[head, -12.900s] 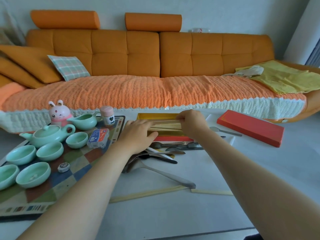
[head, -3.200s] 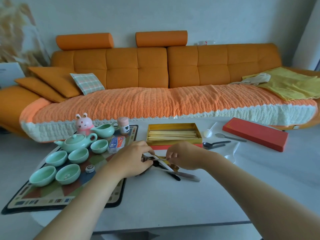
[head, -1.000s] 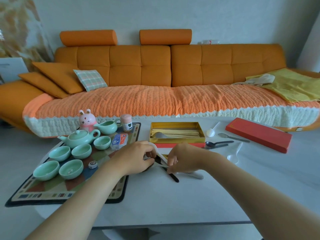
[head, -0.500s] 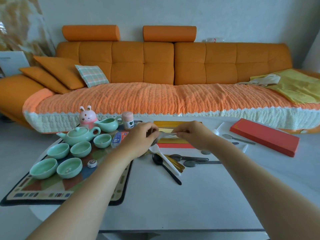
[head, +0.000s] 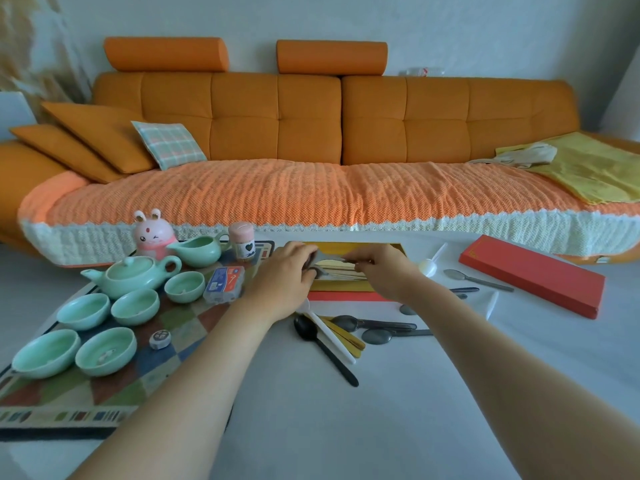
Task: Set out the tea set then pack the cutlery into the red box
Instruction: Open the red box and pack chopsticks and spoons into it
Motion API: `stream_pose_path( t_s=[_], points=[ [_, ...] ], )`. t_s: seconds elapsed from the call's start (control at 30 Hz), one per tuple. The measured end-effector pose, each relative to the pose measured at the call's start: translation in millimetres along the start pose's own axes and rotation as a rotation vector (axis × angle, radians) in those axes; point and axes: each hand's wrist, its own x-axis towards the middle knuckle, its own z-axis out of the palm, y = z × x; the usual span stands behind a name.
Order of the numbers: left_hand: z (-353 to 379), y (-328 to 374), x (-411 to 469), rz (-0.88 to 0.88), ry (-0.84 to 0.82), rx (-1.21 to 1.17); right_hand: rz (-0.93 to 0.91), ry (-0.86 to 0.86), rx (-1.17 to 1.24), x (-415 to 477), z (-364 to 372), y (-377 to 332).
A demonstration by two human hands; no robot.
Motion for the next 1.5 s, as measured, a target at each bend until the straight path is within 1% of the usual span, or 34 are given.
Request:
stream_pose_path(
  t_s=[0.17,0.27,0.4,0.47,0.6,0.67,0.77,0.83,0.97,1.0,1.03,1.1,1.17,1.23,1.33,1.5],
  points=[
    [0.3,1.6,-5.5,0.038,-0.021,0.036,0.017,0.013,-0.002,3.3,0.4,7.8],
    [-0.3,4.6,-7.8,0.048,-0.079,0.019,0.050,0.045,0.013,0.9,-0.7,9.4],
    [-1.6,3.3,-12.0,0.033,-0.150,0.048,0.062,-0.005,-0.091,-7.6,1.6,3.2],
    [-2.7,3.0,-13.3,0.058,-0.149,0.095,0.021,-0.037,-0.154,-12.0,2.6,0.8],
    [-2.7,3.5,-15.0,0.113,-0.135,0.162,-0.034,-0.039,-0.183,-17.9,-0.3,-0.9],
    [-1.3,2.3,-16.1,0.139,-0.139,0.206,-0.069,-0.064,-0.246,-20.9,0.0,-0.9],
    [-1.8,1.6,-17.7,0.129,-0.168,0.209,-0.126,-0.089,-0.353,-26.1,-0.1,0.7],
    [-3.9,3.2,-19.5,0.138,-0.158,0.190,-0.164,-0.061,-0.379,-29.7,-1.0,1.3],
    [-10.6,5.7,-25.2,0.187,-0.058,0.129,-0.341,0.103,-0.366,-38.9,0.9,-8.3],
    [-12.6,5.7,-26.9,0.205,-0.029,0.129,-0.381,0.108,-0.370,-42.4,1.6,-13.9],
    [-14.6,5.7,-28.6,0.225,-0.004,0.131,-0.391,0.074,-0.381,-46.1,2.4,-20.4],
    [-18.1,5.4,-33.8,0.241,0.012,0.128,-0.326,-0.075,-0.442,-52.6,6.0,-31.3],
    [-20.7,4.5,-41.2,0.225,-0.020,0.121,-0.252,-0.190,-0.541,-56.2,14.2,-35.1],
    [-21.5,0.9,-48.9,0.204,-0.081,0.115,-0.198,-0.202,-0.592,-57.7,22.9,-34.2],
    [-23.3,-5.8,-58.7,0.185,-0.186,0.104,-0.156,-0.173,-0.608,-57.8,29.8,-34.3],
    [-28.5,-8.7,-66.8,0.126,-0.230,0.067,-0.104,-0.165,-0.588,-59.9,35.5,-40.0]
  ],
)
